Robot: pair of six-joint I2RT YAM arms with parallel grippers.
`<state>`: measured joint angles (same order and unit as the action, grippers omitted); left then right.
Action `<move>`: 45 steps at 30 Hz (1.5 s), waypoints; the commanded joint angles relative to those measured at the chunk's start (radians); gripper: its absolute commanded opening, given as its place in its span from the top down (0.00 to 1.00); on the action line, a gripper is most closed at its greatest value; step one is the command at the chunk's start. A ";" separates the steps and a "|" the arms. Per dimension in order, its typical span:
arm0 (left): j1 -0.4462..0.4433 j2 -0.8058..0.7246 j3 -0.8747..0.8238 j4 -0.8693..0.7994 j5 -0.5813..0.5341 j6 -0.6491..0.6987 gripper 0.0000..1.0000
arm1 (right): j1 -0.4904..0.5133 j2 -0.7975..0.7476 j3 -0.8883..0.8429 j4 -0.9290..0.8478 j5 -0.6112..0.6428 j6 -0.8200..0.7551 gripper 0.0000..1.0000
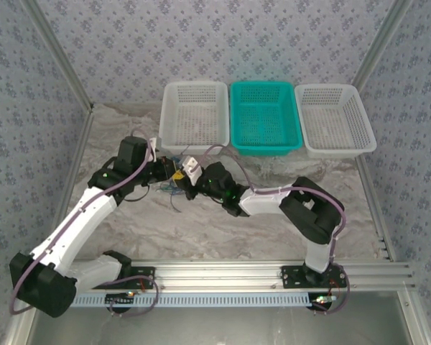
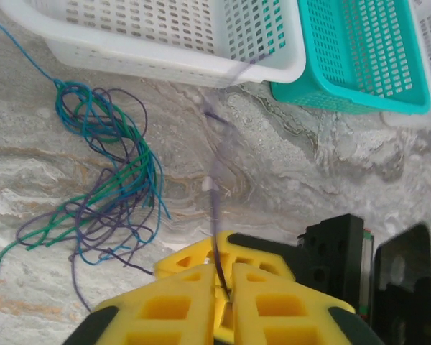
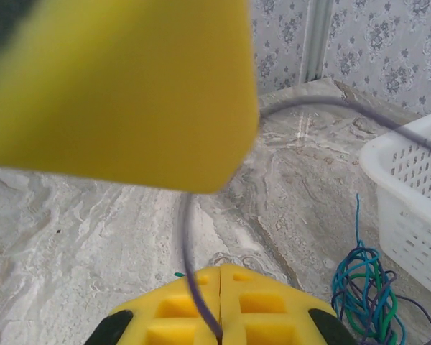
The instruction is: Untangle the cables
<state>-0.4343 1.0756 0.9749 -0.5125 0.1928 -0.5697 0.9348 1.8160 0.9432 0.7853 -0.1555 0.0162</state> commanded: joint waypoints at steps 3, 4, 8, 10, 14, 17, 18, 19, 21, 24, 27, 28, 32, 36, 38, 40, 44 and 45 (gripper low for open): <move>-0.007 -0.161 -0.123 0.165 -0.099 0.044 0.42 | -0.042 -0.161 -0.018 -0.059 -0.024 0.126 1.00; -0.006 -0.188 -0.155 0.189 -0.126 0.048 0.38 | -0.052 -0.182 -0.019 -0.069 -0.036 0.141 1.00; 0.008 -0.250 -0.252 0.228 -0.232 -0.013 0.26 | -0.070 -0.263 -0.023 -0.080 -0.080 0.153 1.00; 0.027 -0.232 -0.266 0.215 -0.236 -0.057 0.24 | -0.072 -0.290 -0.013 -0.090 -0.098 0.151 1.00; 0.062 -0.150 -0.272 0.206 -0.197 -0.134 0.18 | -0.074 -0.319 0.012 -0.091 -0.134 0.179 1.00; 0.075 -0.070 -0.279 0.243 -0.138 -0.166 0.10 | -0.073 -0.333 0.024 -0.081 -0.149 0.215 1.00; 0.077 -0.038 -0.277 0.249 -0.129 -0.178 0.06 | -0.073 -0.338 0.024 -0.075 -0.149 0.227 1.00; 0.077 -0.009 -0.275 0.250 -0.127 -0.188 0.01 | -0.074 -0.345 0.025 -0.071 -0.148 0.235 1.00; 0.078 0.066 -0.262 0.228 -0.149 -0.221 0.01 | -0.073 -0.360 0.030 -0.069 -0.150 0.244 1.00; 0.081 0.178 -0.232 0.174 -0.192 -0.261 0.01 | -0.076 -0.380 0.051 -0.093 -0.151 0.247 1.00; 0.081 0.259 -0.229 0.188 -0.196 -0.284 0.06 | -0.084 -0.386 0.072 -0.111 -0.153 0.255 1.00; 0.081 0.276 -0.235 0.202 -0.194 -0.296 0.14 | -0.088 -0.386 0.075 -0.108 -0.154 0.267 1.00; 0.082 0.314 -0.257 0.246 -0.217 -0.335 0.46 | -0.109 -0.393 0.079 -0.088 -0.175 0.320 1.00; 0.084 0.326 -0.262 0.251 -0.257 -0.352 0.69 | -0.127 -0.404 0.077 -0.088 -0.191 0.364 1.00; 0.085 0.320 -0.267 0.257 -0.273 -0.352 0.81 | -0.139 -0.412 0.073 -0.094 -0.196 0.384 1.00; 0.087 0.313 -0.268 0.248 -0.294 -0.350 0.91 | -0.159 -0.426 0.066 -0.099 -0.197 0.405 1.00; 0.095 0.291 -0.272 0.196 -0.358 -0.358 1.00 | -0.210 -0.482 0.059 -0.160 -0.183 0.408 1.00; 0.098 0.285 -0.275 0.182 -0.375 -0.361 1.00 | -0.227 -0.501 0.055 -0.170 -0.176 0.405 1.00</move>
<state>-0.3477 1.3926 0.7105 -0.2794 -0.1047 -0.9192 0.7395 1.3853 0.9916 0.6289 -0.3378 0.3962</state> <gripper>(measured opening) 0.063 0.054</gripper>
